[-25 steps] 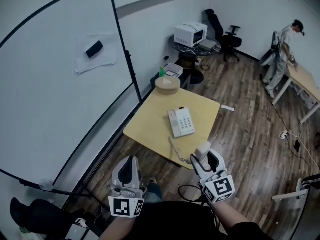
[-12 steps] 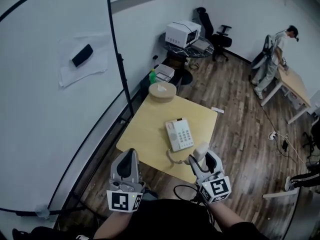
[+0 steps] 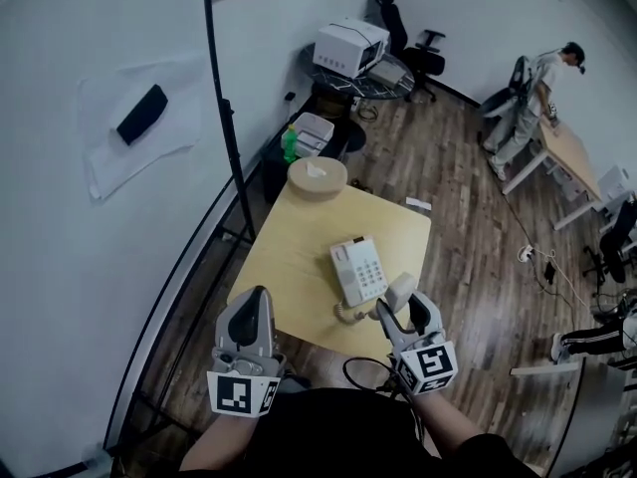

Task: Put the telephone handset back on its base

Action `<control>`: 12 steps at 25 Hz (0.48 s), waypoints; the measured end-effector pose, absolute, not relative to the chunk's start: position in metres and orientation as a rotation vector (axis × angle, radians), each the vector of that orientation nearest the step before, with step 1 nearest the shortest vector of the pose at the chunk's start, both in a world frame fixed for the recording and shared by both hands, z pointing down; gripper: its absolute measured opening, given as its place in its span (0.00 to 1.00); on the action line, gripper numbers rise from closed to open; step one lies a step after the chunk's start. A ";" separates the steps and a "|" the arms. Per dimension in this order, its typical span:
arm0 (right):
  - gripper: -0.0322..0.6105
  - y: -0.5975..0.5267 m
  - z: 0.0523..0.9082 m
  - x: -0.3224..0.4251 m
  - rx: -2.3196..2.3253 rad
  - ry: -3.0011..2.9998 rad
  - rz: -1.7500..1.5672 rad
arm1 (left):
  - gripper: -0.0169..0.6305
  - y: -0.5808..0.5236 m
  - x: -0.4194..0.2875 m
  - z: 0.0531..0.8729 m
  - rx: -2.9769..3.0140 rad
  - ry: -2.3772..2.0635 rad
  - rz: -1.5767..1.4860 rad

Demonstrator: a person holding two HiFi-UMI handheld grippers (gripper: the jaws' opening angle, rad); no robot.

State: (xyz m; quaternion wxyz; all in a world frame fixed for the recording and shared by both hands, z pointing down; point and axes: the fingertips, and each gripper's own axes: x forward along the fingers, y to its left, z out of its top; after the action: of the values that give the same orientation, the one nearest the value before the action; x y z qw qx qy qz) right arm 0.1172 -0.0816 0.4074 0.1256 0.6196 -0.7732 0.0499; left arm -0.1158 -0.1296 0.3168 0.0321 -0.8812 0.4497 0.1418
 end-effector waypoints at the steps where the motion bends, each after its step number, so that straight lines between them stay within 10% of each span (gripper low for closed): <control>1: 0.41 -0.086 0.413 0.116 1.801 -2.230 0.149 | 0.03 -0.136 -0.117 0.320 -2.726 1.378 0.436; 12: 0.41 -0.133 0.451 0.117 1.737 -2.143 0.209 | 0.03 -0.167 -0.115 0.346 -2.795 1.373 0.404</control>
State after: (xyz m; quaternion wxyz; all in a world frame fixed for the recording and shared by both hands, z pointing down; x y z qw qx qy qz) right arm 0.1173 -0.1329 0.4511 0.1867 0.6169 -0.7610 0.0742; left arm -0.1147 -0.1668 0.3460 0.0008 -0.8901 0.4372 0.1287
